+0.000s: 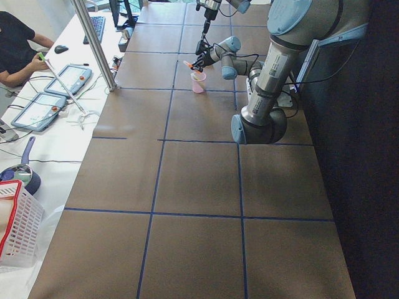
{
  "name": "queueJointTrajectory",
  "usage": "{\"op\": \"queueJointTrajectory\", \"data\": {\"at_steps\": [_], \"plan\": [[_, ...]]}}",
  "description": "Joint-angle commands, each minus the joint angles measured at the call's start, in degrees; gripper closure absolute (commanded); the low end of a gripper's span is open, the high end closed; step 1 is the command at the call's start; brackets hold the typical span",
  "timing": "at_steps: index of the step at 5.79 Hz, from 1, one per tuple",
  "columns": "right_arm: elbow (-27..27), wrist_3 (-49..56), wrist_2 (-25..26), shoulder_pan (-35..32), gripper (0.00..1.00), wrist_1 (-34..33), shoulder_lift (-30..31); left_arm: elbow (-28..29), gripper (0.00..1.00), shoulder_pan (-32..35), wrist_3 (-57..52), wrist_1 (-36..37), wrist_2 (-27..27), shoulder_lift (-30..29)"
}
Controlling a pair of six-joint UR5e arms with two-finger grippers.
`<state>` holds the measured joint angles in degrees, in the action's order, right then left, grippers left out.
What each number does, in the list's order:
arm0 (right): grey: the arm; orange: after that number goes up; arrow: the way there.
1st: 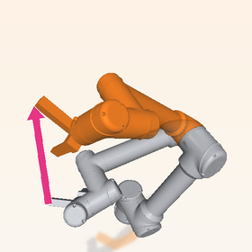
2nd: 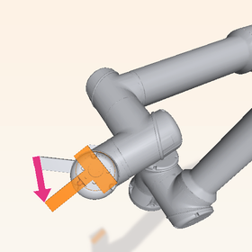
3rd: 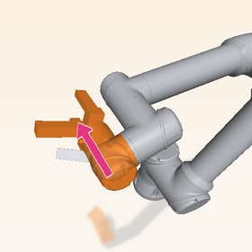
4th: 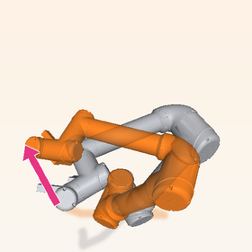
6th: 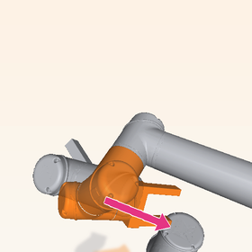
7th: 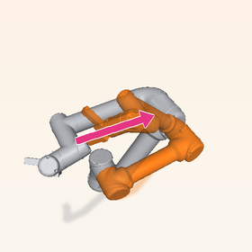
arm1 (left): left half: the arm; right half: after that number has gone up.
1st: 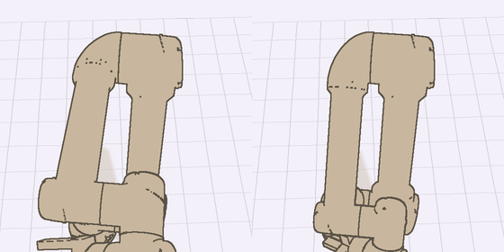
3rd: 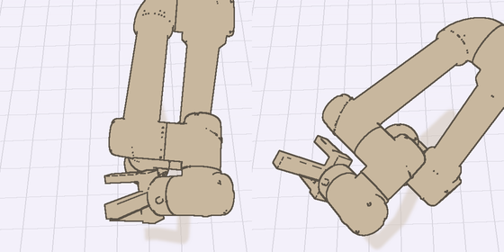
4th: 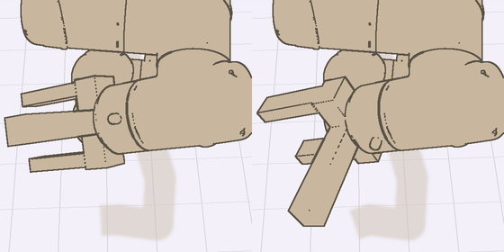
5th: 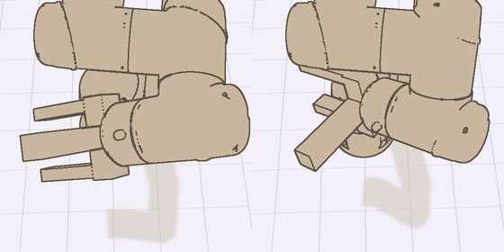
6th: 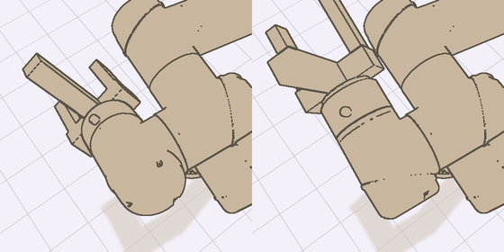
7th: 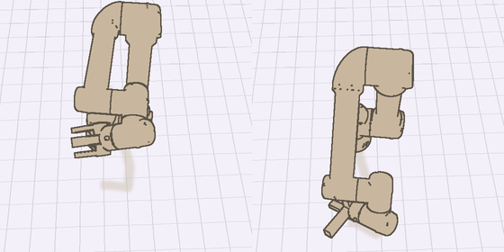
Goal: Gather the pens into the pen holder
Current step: 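Carry the orange marker into the pink cup and release it with the left gripper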
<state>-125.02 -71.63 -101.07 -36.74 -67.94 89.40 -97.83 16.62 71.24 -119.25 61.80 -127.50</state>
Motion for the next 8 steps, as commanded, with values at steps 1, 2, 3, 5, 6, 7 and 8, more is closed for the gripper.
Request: {"op": "queueJointTrajectory", "data": {"at_steps": [1, 2, 3, 5, 6, 7, 8], "plan": [[0.48, 0.09, 0.08, 0.09, 0.0, 0.0, -0.1, 2.63, 0.55, -0.98, -0.14, -4.74, -0.45, 0.41], [1.18, 0.26, 0.08, 0.17, 0.0, 0.09, -0.1, 2.99, 0.26, -0.89, -0.49, -4.77, -0.37, 0.5], [1.36, 0.26, -0.35, 0.09, 0.0, 0.18, -0.45, 2.21, 0.03, -0.89, -2.93, -4.77, -0.28, 0.33], [5.19, 3.05, -3.67, 0.44, 0.0, -0.17, -0.98, 0.89, 0.03, 0.5, -9.7, -4.16, 0.68, 0.41], [10.53, 5.86, -6.92, -0.17, 0.0, -0.7, -4.64, 0.89, 0.03, 2.34, -18.33, -1.63, 4.0, 0.59], [13.28, 5.8, -9.99, -0.09, 0.0, -3.23, -8.07, 0.8, 0.03, 5.75, -21.55, 1.79, 9.42, 3.38], [15.57, 5.89, -10.81, 0.09, 0.01, -8.73, -11.15, 0.8, 0.04, 10.75, -23.94, 4.17, 17.31, 5.14]]}}
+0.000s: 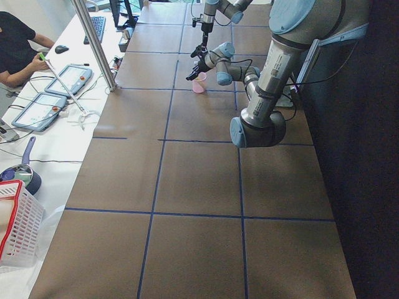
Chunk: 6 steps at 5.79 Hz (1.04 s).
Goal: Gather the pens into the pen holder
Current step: 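Carry the orange marker into the pink cup and release it with the left gripper, then withdraw the left gripper while the right gripper grasps the purple marker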
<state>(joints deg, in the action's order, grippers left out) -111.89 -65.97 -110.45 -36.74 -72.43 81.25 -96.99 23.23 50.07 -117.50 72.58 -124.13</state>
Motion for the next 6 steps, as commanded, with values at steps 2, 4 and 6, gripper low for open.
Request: {"op": "queueJointTrajectory", "data": {"at_steps": [2, 4, 6], "plan": [[7.47, 0.32, -5.55, 0.08, 0.01, -10.16, -8.91, -4.84, 0.07, 13.72, -9.77, 11.44, 20.6, 5.2], [12.22, 0.41, -6.09, 0.17, 0.15, -9.75, -10.49, -12.06, 0.06, 15.62, -13.42, 14.5, 22.08, 10.21], [12.31, -0.03, -7.06, 0.26, 0.4, -10.01, -10.33, -13.74, 0.06, 15.7, -12.98, 14.5, 22.08, 10.84]]}}
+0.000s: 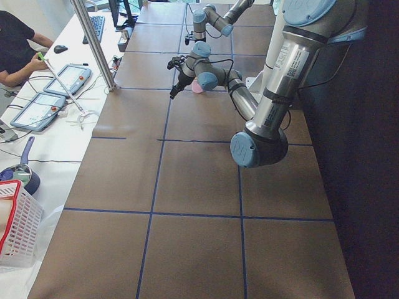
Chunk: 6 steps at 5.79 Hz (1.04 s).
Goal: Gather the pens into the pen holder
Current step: 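Withdraw the left gripper while the right gripper grasps the purple marker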
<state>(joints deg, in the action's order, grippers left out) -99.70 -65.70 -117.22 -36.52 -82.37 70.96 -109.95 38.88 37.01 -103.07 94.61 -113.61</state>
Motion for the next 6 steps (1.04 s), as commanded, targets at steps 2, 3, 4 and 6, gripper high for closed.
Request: {"op": "queueJointTrajectory", "data": {"at_steps": [2, 3, 4, 6], "plan": [[0.2, -0.39, -0.64, 0.75, 0.39, -0.07, 0.05, -1.5, 0.06, 0.06, 0.08, 0.06, 0.05, 1.38], [0.9, -0.39, -0.56, 1.19, 0.39, 0.01, -0.12, -1.5, 0.06, 0.06, 0.08, 0.06, 0.05, 1.38], [1.17, -0.39, -0.56, 1.28, 0.4, 0.19, -0.12, -1.5, 0.06, 0.06, 0.08, 0.06, 0.13, 1.55], [1.61, -0.3, -0.56, 1.28, 0.7, 0.19, -0.21, -1.5, 0.06, -0.03, -0.01, 0.06, 0.13, 1.55]]}}
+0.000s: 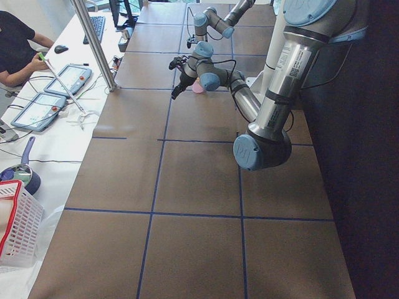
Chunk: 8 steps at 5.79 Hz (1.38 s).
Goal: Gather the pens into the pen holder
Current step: 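Withdraw the left gripper while the right gripper grasps the purple marker, then carry the purple marker with the right gripper and lower it into the cup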
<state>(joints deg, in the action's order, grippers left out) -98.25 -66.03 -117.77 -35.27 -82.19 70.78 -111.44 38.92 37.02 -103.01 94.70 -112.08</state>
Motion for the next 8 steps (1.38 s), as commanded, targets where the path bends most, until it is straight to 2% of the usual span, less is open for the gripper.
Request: {"op": "queueJointTrajectory", "data": {"at_steps": [1, 2, 3, 4, 5, 6, 7, 8], "plan": [[0.16, 0.2, -0.87, 0.02, 0.95, 0.01, 0.06, 0.17, 0.06, -0.07, -0.02, 0.0, 0.05, 0.02], [0.16, 0.2, -1.05, -0.06, 1.0, 0.01, -0.03, 0.0, 0.06, 0.02, -0.11, 0.0, 0.13, 0.02], [-0.53, -0.15, -2.97, -0.93, 1.0, 0.19, -0.64, 0.08, 0.06, 0.02, -0.37, 0.0, 0.14, 0.02], [-4.89, -0.94, -3.34, -1.9, 1.0, -0.25, -1.34, -0.18, 0.06, 0.02, -0.46, 0.0, 0.22, 1.76], [-10.16, -6.08, 3.1, -1.21, 1.0, -0.16, -1.7, -0.88, 0.06, 0.19, -0.55, 0.0, 0.22, 4.3], [-14.38, -12.22, 17.26, 3.06, 1.0, -0.25, -2.48, -1.06, 0.06, 0.63, -0.98, 0.0, 0.92, 6.85], [-16.6, -18.02, 27.15, 7.19, 1.0, -0.16, -4.23, -0.45, 0.06, 3.42, -4.38, 0.26, 3.45, 8.87], [-16.89, -23.65, 40.12, 11.76, 1.0, -0.16, -7.38, 1.12, 0.05, 5.88, -5.37, 0.35, 6.0, 9.85]]}}
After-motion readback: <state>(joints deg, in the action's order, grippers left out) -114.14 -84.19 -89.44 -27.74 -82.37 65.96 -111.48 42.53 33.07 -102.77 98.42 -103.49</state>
